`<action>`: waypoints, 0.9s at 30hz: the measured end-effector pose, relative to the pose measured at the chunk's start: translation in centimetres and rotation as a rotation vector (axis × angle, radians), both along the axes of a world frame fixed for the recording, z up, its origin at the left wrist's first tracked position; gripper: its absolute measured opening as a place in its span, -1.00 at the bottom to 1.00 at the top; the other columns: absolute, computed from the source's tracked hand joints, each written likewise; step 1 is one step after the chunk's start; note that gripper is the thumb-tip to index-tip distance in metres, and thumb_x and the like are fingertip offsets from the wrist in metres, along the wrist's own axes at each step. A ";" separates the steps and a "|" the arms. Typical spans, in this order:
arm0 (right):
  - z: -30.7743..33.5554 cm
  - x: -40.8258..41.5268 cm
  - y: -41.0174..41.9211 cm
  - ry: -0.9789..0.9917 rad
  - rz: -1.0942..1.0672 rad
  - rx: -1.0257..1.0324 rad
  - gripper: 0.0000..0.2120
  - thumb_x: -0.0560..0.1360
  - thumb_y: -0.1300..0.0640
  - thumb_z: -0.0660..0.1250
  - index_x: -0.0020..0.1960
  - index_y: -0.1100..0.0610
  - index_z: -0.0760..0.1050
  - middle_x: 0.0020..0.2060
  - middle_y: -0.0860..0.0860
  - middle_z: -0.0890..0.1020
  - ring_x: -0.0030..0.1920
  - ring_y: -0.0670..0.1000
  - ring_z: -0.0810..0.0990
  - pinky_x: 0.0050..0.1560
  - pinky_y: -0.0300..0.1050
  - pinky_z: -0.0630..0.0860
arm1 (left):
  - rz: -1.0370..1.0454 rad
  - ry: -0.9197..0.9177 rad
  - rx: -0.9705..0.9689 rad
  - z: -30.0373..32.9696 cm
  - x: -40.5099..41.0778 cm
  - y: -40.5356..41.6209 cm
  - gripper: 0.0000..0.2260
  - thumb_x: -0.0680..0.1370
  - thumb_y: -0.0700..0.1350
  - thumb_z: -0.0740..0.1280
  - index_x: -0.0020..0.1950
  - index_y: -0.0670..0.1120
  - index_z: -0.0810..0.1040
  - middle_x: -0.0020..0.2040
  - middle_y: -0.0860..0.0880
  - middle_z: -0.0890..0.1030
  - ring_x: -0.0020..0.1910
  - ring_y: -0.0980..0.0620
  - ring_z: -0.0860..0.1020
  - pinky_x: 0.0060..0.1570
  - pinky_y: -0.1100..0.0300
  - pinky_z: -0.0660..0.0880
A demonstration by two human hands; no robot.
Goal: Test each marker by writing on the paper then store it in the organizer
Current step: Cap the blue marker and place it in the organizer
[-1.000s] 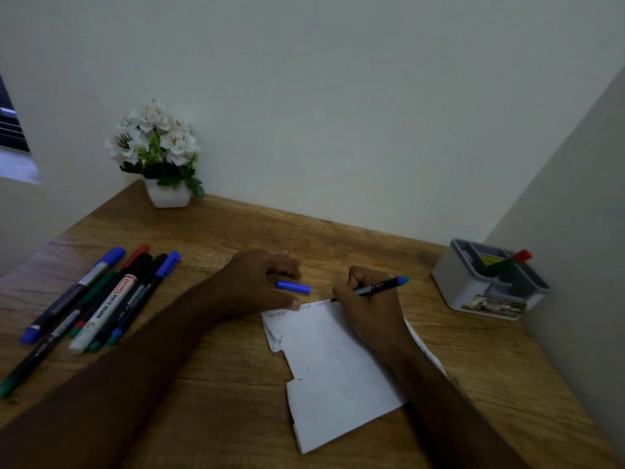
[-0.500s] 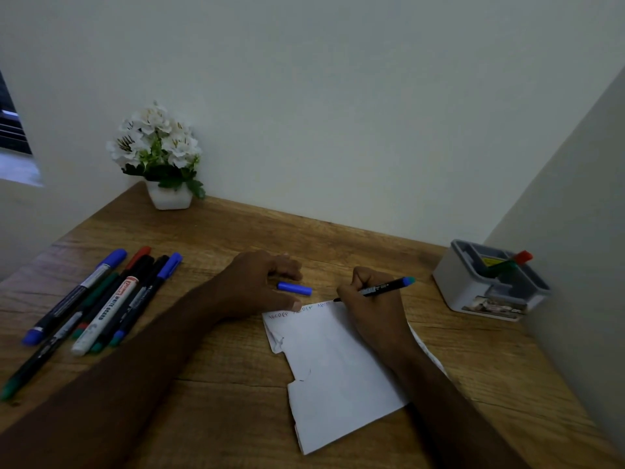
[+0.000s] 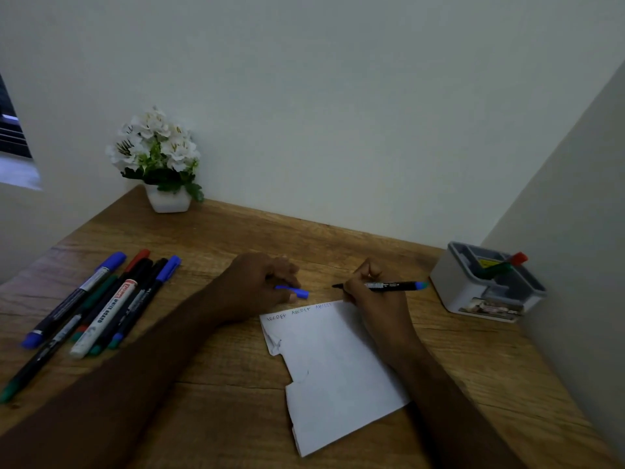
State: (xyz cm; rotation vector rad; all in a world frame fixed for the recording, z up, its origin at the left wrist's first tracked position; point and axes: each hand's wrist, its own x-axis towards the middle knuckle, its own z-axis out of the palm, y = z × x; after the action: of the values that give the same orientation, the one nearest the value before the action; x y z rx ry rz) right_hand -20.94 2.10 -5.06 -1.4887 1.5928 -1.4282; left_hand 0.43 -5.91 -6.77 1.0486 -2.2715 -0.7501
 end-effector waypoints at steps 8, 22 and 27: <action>1.2 0.1 0.8 -0.088 0.160 -0.120 -0.88 0.42 0.41 0.31 -0.27 0.28 0.52 -0.35 0.11 0.63 -0.29 0.05 0.61 -0.24 -0.22 0.51 | 0.058 0.233 -0.108 0.9 -0.9 1.2 -0.83 0.52 -0.11 0.42 0.10 -0.02 0.67 0.01 0.12 0.68 0.02 0.23 0.59 0.02 0.35 0.50; 1.0 0.4 1.0 -0.140 0.212 -0.179 -0.84 0.45 0.30 0.34 -0.31 0.24 0.48 -0.38 0.13 0.65 -0.39 0.15 0.49 -0.27 0.00 0.44 | -0.064 0.325 -0.069 0.8 -1.2 1.1 -0.85 0.55 -0.20 0.38 0.09 -0.08 0.67 -0.05 0.07 0.67 -0.05 0.13 0.58 -0.10 0.43 0.42; 1.0 0.3 0.8 -0.097 0.271 -0.122 -0.90 0.46 0.36 0.43 -0.19 0.21 0.60 -0.35 0.02 0.64 -0.35 -0.08 0.56 -0.28 -0.23 0.47 | -0.131 0.328 -0.078 1.0 -1.7 1.4 -0.84 0.54 -0.12 0.36 0.07 -0.07 0.68 -0.08 0.12 0.67 -0.07 0.13 0.59 -0.11 0.39 0.43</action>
State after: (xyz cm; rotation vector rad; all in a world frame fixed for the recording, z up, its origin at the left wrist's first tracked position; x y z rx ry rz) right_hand -20.63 2.91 -4.07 -1.6090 1.2118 -1.4368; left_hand -1.23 -4.51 -5.81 0.6884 -2.0801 -0.8141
